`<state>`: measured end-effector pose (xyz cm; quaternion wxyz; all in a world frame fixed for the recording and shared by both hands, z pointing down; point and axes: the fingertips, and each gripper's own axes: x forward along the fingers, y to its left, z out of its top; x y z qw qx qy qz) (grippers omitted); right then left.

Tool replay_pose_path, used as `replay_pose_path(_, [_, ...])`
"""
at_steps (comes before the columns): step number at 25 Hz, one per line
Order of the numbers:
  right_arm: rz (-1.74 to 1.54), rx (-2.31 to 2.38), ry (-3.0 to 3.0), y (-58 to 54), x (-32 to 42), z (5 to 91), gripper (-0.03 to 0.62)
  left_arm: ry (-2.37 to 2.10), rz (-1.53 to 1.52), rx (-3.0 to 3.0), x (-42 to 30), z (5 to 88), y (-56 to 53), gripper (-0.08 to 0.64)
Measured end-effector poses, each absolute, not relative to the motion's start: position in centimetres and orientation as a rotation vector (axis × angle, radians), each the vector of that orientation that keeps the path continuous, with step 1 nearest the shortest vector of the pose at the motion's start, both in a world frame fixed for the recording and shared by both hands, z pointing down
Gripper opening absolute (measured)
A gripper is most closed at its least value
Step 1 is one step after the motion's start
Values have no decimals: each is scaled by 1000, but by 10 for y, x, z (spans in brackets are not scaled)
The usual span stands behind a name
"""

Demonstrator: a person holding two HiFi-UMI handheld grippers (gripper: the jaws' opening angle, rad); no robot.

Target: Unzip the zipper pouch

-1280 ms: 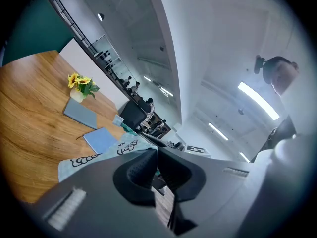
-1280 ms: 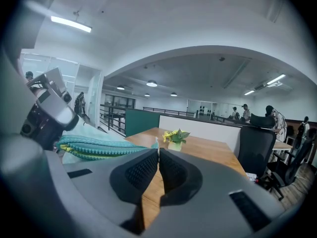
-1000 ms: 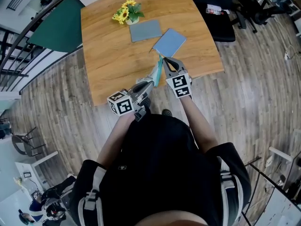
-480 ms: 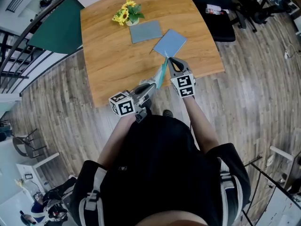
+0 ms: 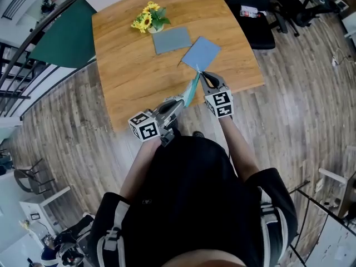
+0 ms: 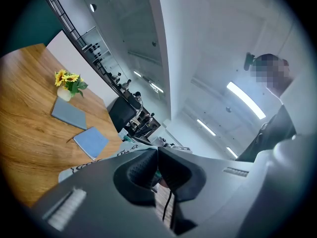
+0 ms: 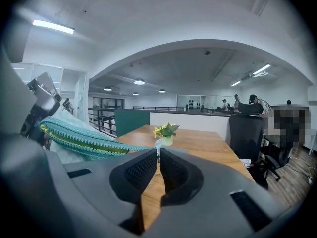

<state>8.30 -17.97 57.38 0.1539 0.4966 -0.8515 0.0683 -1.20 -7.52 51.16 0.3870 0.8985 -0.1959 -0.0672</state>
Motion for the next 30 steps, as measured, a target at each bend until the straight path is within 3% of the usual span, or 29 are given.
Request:
replay_pose_path(7, [238,1473,-2415,-187,74,579,49,-476,-196,2277,-47,516,-99,3])
replay_pose_path(30, [301,1591,-2222,-204,24,606,2,-439,-199,2253,-156,542,-180,3])
